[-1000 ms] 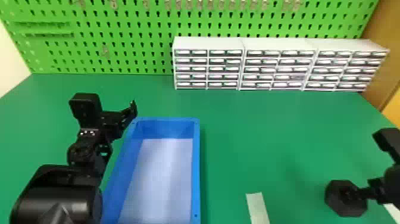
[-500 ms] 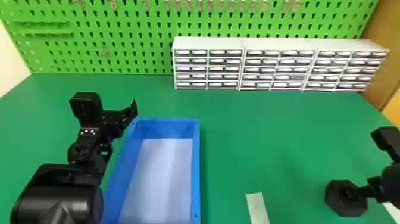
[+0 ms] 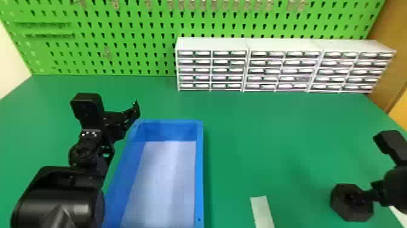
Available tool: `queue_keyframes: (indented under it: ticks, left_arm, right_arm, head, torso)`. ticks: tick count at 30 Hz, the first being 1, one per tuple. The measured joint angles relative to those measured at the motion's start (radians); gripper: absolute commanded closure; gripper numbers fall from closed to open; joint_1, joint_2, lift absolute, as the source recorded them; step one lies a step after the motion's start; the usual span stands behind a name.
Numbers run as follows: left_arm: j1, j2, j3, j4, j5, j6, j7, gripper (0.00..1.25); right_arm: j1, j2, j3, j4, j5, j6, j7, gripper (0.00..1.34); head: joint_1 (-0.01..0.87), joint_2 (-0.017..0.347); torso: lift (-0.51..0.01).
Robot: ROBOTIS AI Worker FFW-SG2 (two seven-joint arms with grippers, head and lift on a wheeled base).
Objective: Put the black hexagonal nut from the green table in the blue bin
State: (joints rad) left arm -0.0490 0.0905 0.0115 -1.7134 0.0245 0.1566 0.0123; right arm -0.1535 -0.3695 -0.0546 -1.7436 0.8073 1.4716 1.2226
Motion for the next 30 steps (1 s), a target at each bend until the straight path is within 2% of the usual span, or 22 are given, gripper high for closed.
queue_keyframes:
  ticks: [4,8,13,18,30]
  left_arm:
    - [0.000,0.000,-0.001,0.000,0.000,0.000,0.000,0.25]
    - [0.000,0.000,-0.001,0.000,0.000,0.000,0.000,0.25]
    - [0.000,0.000,0.001,0.000,0.000,0.000,0.000,0.25]
    - [0.000,0.000,0.001,0.000,0.000,0.000,0.000,0.25]
    - [0.000,0.000,-0.001,0.000,0.000,0.000,0.000,0.25]
  right_arm:
    - [-0.002,0.003,0.002,0.010,0.001,-0.003,0.000,0.67]
    - [-0.002,0.005,0.005,0.019,0.001,-0.004,0.000,0.71]
    - [0.000,0.006,0.007,0.026,0.001,-0.004,0.001,0.92]
    - [0.001,0.006,0.011,0.027,0.005,-0.005,0.001,1.08]
    - [-0.002,0.006,0.021,0.027,0.016,-0.007,0.003,1.09]
  head:
    - [0.686,0.051]
    - [0.686,0.051]
    - [0.686,0.051]
    - [0.686,0.051]
    - [0.686,0.051]
  torso:
    - [-0.096]
    - [-0.096]
    - [-0.096]
    - [-0.096]
    - [-0.096]
